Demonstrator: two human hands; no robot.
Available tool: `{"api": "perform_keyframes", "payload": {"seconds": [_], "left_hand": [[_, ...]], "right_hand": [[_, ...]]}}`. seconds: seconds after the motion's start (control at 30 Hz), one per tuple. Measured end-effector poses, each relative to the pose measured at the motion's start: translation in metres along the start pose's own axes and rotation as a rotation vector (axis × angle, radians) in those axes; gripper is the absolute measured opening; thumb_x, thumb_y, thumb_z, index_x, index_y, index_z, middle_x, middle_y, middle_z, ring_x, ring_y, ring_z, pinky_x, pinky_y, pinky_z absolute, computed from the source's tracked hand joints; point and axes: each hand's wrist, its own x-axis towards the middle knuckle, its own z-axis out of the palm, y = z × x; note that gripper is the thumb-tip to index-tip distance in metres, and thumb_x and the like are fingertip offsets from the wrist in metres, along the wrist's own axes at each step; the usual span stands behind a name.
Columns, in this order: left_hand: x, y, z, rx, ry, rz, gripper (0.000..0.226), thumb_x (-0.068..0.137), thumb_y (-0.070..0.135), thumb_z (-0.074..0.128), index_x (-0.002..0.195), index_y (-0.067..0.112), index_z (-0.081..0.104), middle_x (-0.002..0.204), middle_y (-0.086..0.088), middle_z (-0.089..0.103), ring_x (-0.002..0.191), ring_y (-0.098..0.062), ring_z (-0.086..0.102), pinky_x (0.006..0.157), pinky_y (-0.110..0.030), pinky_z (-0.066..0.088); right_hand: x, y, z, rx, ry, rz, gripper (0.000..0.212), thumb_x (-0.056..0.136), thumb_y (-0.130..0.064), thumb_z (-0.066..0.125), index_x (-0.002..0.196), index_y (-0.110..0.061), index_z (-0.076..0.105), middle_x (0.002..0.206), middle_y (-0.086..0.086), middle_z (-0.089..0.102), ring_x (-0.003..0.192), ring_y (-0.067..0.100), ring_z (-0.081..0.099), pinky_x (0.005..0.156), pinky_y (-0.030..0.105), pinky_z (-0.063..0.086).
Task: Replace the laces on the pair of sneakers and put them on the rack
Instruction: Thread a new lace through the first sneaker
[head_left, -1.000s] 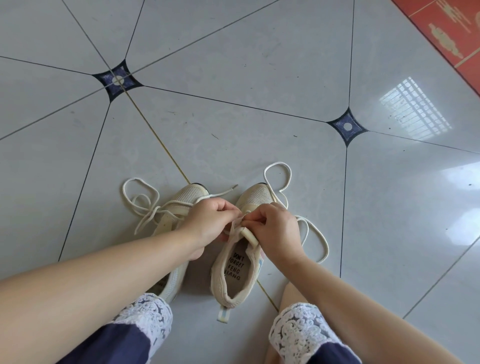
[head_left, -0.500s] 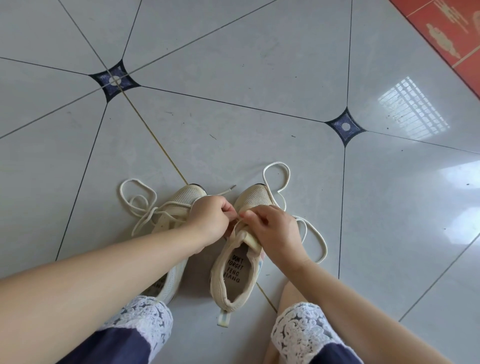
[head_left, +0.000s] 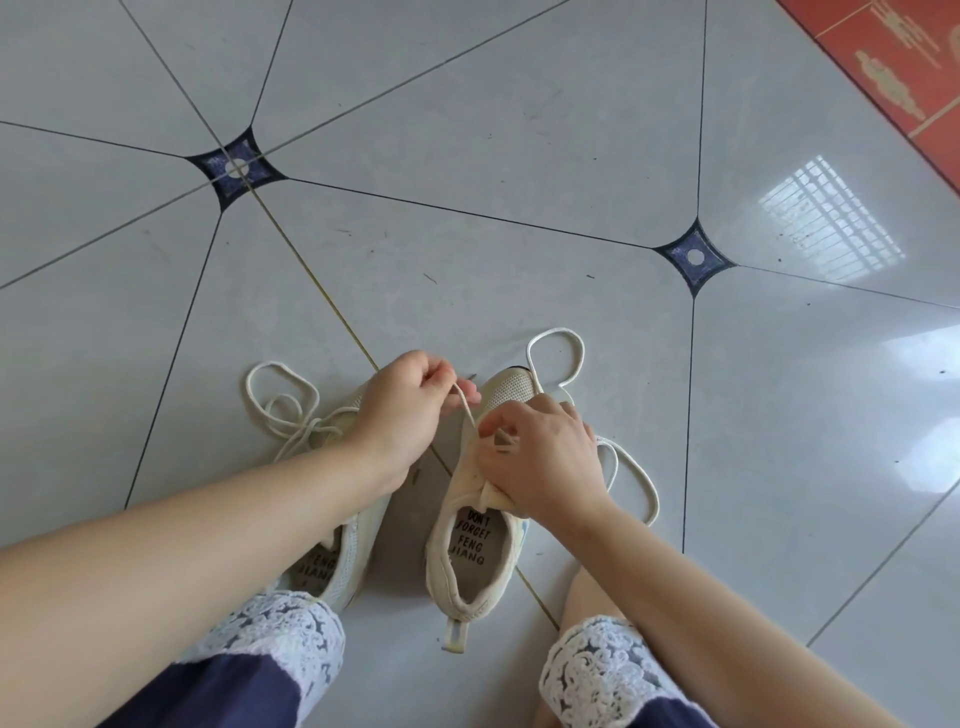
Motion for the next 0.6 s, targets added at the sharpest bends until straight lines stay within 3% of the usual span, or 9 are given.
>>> {"api": "perform_keyframes", "payload": {"seconds": [0.07, 0.17, 0.27, 0.37, 0.43, 0.47, 0.53, 0.6], "left_hand": [[-0.002, 0.003, -0.001, -0.179, -0.06, -0.092, 0.026, 0.099, 0.009, 0.035, 0.076, 0.009, 0.048, 0.059, 0.003, 0.058, 0.057, -0.012, 0.064, 0.065, -0.026, 0.054], [0.003, 0.013, -0.009, -0.055, -0.081, -0.046, 0.028, 0.099, 0.006, 0.032, 0.073, 0.01, 0.042, 0.06, -0.001, 0.043, 0.043, -0.01, 0.04, 0.053, -0.025, 0.047], [0.023, 0.029, -0.036, 0.103, 0.038, 0.068, 0.026, 0.097, 0.003, 0.033, 0.075, 0.012, 0.045, 0.063, -0.003, 0.041, 0.041, -0.006, 0.036, 0.041, -0.018, 0.035], [0.046, 0.045, -0.092, 0.391, 0.262, 0.262, 0.017, 0.094, 0.006, 0.038, 0.091, 0.007, 0.055, 0.064, -0.001, 0.048, 0.053, -0.016, 0.043, 0.05, -0.02, 0.042], [0.049, 0.049, -0.119, 0.423, 0.346, 0.313, 0.017, 0.09, 0.009, 0.039, 0.083, 0.013, 0.054, 0.06, 0.006, 0.049, 0.053, -0.017, 0.042, 0.046, -0.016, 0.043], [0.044, 0.049, -0.122, 0.468, 0.36, 0.341, 0.017, 0.09, 0.01, 0.04, 0.08, 0.015, 0.053, 0.059, 0.007, 0.049, 0.055, -0.018, 0.044, 0.051, -0.018, 0.045], [0.029, 0.041, -0.103, 0.621, 0.273, 0.425, 0.013, 0.09, 0.006, 0.047, 0.085, 0.012, 0.057, 0.062, 0.009, 0.051, 0.062, -0.021, 0.049, 0.066, -0.023, 0.041], [0.013, 0.028, -0.069, 0.662, 0.025, 0.473, 0.007, 0.088, 0.007, 0.054, 0.087, 0.011, 0.059, 0.067, 0.008, 0.054, 0.066, -0.018, 0.052, 0.063, -0.022, 0.035]], "right_hand": [[0.0, 0.0, 0.0, -0.012, 0.005, -0.021, 0.022, 0.074, -0.049, 0.061, 0.093, -0.04, 0.064, 0.09, -0.012, 0.044, 0.097, 0.014, 0.037, 0.084, 0.026, 0.024], [-0.002, 0.0, 0.002, 0.015, -0.006, -0.025, 0.022, 0.072, -0.049, 0.063, 0.093, -0.042, 0.063, 0.09, -0.013, 0.041, 0.102, 0.014, 0.036, 0.086, 0.026, 0.024], [-0.005, 0.003, 0.005, 0.02, 0.011, -0.015, 0.019, 0.074, -0.048, 0.061, 0.092, -0.043, 0.063, 0.093, -0.014, 0.04, 0.107, 0.015, 0.035, 0.088, 0.024, 0.024], [-0.005, 0.008, 0.006, 0.028, 0.035, -0.009, 0.019, 0.073, -0.048, 0.061, 0.091, -0.044, 0.064, 0.096, -0.015, 0.039, 0.108, 0.015, 0.034, 0.089, 0.025, 0.027], [-0.005, 0.009, 0.008, 0.032, 0.053, -0.023, 0.019, 0.073, -0.048, 0.062, 0.091, -0.043, 0.064, 0.098, -0.015, 0.038, 0.107, 0.014, 0.034, 0.089, 0.024, 0.026], [-0.005, 0.01, 0.008, 0.036, 0.057, -0.031, 0.018, 0.073, -0.047, 0.062, 0.09, -0.042, 0.064, 0.099, -0.016, 0.037, 0.106, 0.014, 0.034, 0.088, 0.024, 0.025], [-0.006, 0.011, 0.01, 0.049, 0.059, -0.02, 0.016, 0.074, -0.046, 0.063, 0.089, -0.041, 0.065, 0.1, -0.017, 0.037, 0.107, 0.015, 0.035, 0.088, 0.023, 0.025], [-0.006, 0.011, 0.012, 0.072, 0.076, 0.001, 0.015, 0.074, -0.046, 0.065, 0.088, -0.04, 0.065, 0.099, -0.018, 0.037, 0.109, 0.015, 0.036, 0.087, 0.022, 0.025]]}}
